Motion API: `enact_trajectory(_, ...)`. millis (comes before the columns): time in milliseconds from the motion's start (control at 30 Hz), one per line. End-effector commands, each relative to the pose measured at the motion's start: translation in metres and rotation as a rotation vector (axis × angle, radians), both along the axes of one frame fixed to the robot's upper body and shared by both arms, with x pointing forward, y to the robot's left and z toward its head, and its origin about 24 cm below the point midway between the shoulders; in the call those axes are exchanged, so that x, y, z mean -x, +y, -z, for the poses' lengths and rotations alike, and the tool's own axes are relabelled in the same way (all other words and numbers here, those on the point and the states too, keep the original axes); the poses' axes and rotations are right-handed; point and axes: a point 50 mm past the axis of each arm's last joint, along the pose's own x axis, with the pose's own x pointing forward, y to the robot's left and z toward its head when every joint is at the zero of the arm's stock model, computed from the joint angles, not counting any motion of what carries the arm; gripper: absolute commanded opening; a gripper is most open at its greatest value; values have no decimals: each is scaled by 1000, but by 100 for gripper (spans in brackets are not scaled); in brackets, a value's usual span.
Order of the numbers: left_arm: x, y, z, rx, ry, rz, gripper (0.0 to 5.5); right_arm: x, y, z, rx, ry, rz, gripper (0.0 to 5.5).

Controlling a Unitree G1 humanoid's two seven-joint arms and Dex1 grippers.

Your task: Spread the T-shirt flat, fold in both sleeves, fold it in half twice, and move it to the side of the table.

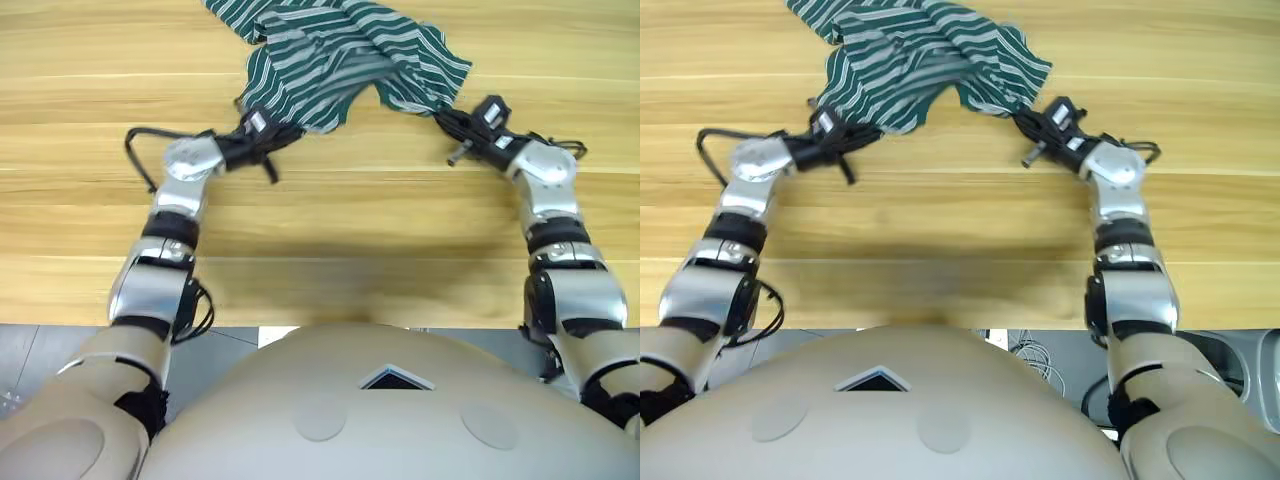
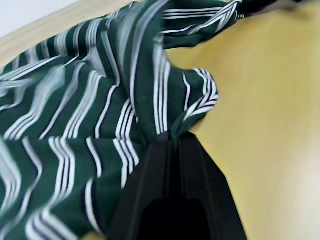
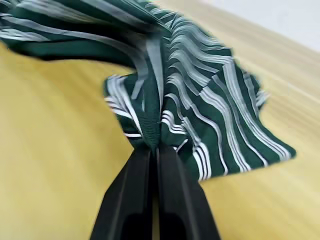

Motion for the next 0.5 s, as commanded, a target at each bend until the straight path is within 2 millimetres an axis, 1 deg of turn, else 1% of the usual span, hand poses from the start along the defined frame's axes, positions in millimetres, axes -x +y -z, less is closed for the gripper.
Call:
enact_trajectory(33,44,62,-91,20,-116,68,0,17,-34,-80,31,-246,-123,4)
enact_trajectory(67,30,57,-112,86,-204,24,0,11,-27,-99,0,-326,-147,4)
enact_trajectory(100,23,51,-131,151,-272,6,0,8,-20,-117,-41,-396,-171,4)
enact_trajectory(133,21,44,-149,215,-332,6,0,9,-14,-137,-91,-466,-211,4)
enact_trajectory(167,30,37,-169,281,-401,24,0,19,-12,-163,-181,-546,-253,4)
enact_trajectory(200,45,32,-187,356,-476,28,0,31,-16,-187,-248,-625,-269,4)
enact_trajectory(233,59,30,-205,421,-551,8,0,43,-20,-208,-300,-691,-275,4)
enact_trajectory(267,66,32,-224,477,-640,-63,0,50,-23,-229,-345,-765,-260,4)
enact_trajectory(300,65,38,-245,553,-725,-158,0,51,-23,-249,-408,-820,-240,4)
enact_trajectory(333,60,43,-260,621,-776,-230,0,49,-21,-261,-450,-847,-227,4)
enact_trajectory(367,54,45,-272,682,-803,-272,0,46,-15,-266,-468,-835,-235,4)
enact_trajectory(400,47,40,-275,706,-790,-276,0,38,-8,-258,-434,-779,-234,4)
enact_trajectory(467,20,19,-260,660,-670,-280,0,13,11,-227,-302,-624,-199,4)
enact_trajectory(500,7,10,-251,624,-609,-285,0,2,18,-217,-251,-574,-176,4)
